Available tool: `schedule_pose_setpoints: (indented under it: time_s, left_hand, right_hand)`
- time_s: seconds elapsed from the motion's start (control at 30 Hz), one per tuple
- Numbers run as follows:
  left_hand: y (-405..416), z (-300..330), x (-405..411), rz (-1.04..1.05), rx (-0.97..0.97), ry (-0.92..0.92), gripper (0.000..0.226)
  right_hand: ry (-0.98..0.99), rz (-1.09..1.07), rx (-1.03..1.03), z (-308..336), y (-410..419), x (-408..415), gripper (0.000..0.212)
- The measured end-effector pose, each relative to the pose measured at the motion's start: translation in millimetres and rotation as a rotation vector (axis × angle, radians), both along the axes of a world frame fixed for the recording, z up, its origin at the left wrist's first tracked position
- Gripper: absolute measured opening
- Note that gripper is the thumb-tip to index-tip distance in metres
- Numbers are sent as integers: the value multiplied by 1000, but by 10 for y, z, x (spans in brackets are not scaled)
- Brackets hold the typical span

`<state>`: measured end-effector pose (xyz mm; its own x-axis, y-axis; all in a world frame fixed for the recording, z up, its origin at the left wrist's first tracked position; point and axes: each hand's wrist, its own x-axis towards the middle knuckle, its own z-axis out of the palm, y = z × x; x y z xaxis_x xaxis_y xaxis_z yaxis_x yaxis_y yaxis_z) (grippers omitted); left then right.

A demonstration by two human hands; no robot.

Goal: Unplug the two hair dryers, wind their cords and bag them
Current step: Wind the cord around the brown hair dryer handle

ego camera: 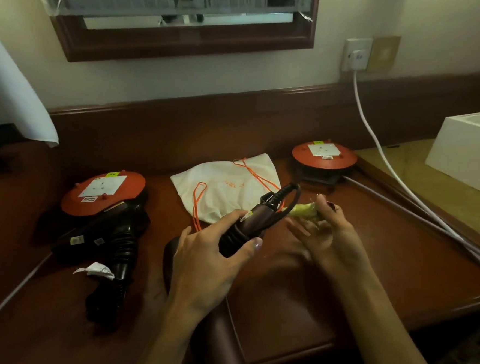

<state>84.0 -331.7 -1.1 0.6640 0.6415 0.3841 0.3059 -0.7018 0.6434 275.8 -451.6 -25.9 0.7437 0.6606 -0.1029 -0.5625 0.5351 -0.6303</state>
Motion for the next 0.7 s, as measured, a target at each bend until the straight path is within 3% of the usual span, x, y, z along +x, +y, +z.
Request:
schedule_pose_setpoints:
  time_s: [0.07,0.17,0.3,0.47,0.6,0.7]
  left_hand:
    - [-15,20,12,29,-23,11,56]
    - [-55,11,39,-3,4,30,56]
    - [-83,-29,104,-28,32,9,60]
    - [-83,-18,136,42,16,-18,57]
    - [-60,22,223,36,35,84,60]
    - [-61,23,277,31,44,119,61]
  right_hand:
    - [-138,21,8,-42,-70,-17,26]
    - [-133,-42,83,-65,-176,40,46]
    - [-63,-42,136,-15,-249,128,32]
    - [-279,26,-80,16,-282,67,28]
    - [-487,64,-229,-39,-233,-227,27]
    - [-390,36,-179,-81,-166,-369,25]
